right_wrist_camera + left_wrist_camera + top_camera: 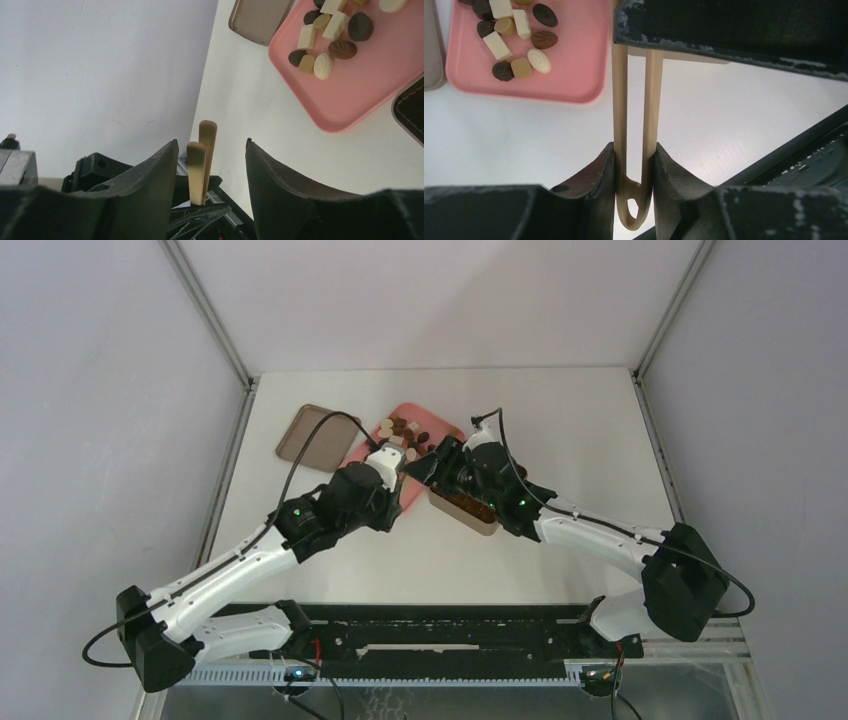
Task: Pack the chocolate
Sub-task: Pick up the clamp at the center of the board.
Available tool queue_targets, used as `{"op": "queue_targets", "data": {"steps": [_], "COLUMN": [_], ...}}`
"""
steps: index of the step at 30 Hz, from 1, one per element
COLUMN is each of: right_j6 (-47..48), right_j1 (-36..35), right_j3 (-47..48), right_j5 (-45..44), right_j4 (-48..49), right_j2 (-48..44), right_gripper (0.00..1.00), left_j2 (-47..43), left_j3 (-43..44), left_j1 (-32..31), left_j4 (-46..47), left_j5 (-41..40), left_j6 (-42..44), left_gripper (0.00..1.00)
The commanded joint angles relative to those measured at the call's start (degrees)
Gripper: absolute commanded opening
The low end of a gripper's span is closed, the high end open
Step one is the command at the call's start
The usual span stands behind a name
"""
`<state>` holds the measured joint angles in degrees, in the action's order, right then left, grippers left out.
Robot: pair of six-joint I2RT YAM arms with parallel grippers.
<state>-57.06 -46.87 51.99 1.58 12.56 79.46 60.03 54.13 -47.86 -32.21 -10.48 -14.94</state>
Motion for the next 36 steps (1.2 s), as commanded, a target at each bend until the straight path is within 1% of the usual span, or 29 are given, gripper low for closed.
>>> {"op": "queue_targets", "data": {"steps": [1,2,5,8,11,13,15,17,19,21,23,26,30,32,34,36], "right_j6": [-3.27,-3.44,-4.14,-4.48,-5.01,-5.5,-6.24,-7.49,-9.74,-11.75,-13.48,-15.26,-16.39,-16.29,-16.27,-16.58], "right_j1": [0.3,0.37,0.55,0.64,0.73,0.73,0.75,0.95,1.26,1.46,1.6,1.78,2.33,2.6,2.74,2.92], "right_j3": [2.33,2.33,2.33,2.32,2.25,2.24,1.91,1.44,0.8,0.4,0.4,0.35,-1.46,-2.21,-2.93,-3.73], "right_j5": [0.88,0.94,1.05,1.06,1.48,1.84,2.29,2.81,3.06,3.35,3.72,4.23,5.63,6.43,7.03,7.37], "right_j4": [3.4,3.46,3.23,2.81,2.56,2.77,3.88,4.81,5.48,5.32,4.66,3.64,6.72,8.0,9.62,11.05], "right_j2": [0.42,0.43,0.35,0.34,0.5,0.52,0.44,0.29,0.03,-0.18,-0.4,-0.66,-1.59,-2.2,-2.75,-3.13], "right_gripper": [0.58,0.56,0.42,0.32,0.18,0.09,0.0,0.0,0.0,0.0,0.0,0.0,0.0,0.0,0.0,0.0], "left_j2": [0.32,0.35,0.32,0.42,0.36,0.0,-0.61,-1.27,-2.31,-3.31,-4.32,-5.75,-6.92,-7.81,-9.05,-10.15], "left_j3": [3.95,3.91,3.95,3.93,4.01,3.78,3.26,2.76,2.14,1.35,0.75,0.03,0.22,-0.16,-1.66,-3.25], "left_j1": [-1.48,-1.47,-1.46,-1.46,-1.45,-1.45,-1.45,-1.47,-1.45,-1.49,-1.51,-1.45,-0.31,2.54,6.18,8.7], "left_j4": [0.3,0.17,0.24,0.3,0.3,0.61,1.16,1.78,2.68,4.16,5.44,7.26,7.31,7.55,9.27,11.17], "left_j5": [-4.24,-4.57,-5.42,-6.01,-6.37,-7.03,-7.6,-8.02,-9.13,-9.84,-10.16,-10.28,-10.07,-4.95,1.46,6.12], "left_j6": [2.46,2.46,2.29,2.28,2.22,1.85,1.32,0.6,-0.51,-1.06,-1.58,-2.88,-5.59,-7.43,-9.58,-11.21], "left_gripper": [0.32,0.33,0.35,0.36,0.39,0.42,0.49,0.54,0.64,0.7,0.81,0.87,0.93,0.92,0.98,1.0]}}
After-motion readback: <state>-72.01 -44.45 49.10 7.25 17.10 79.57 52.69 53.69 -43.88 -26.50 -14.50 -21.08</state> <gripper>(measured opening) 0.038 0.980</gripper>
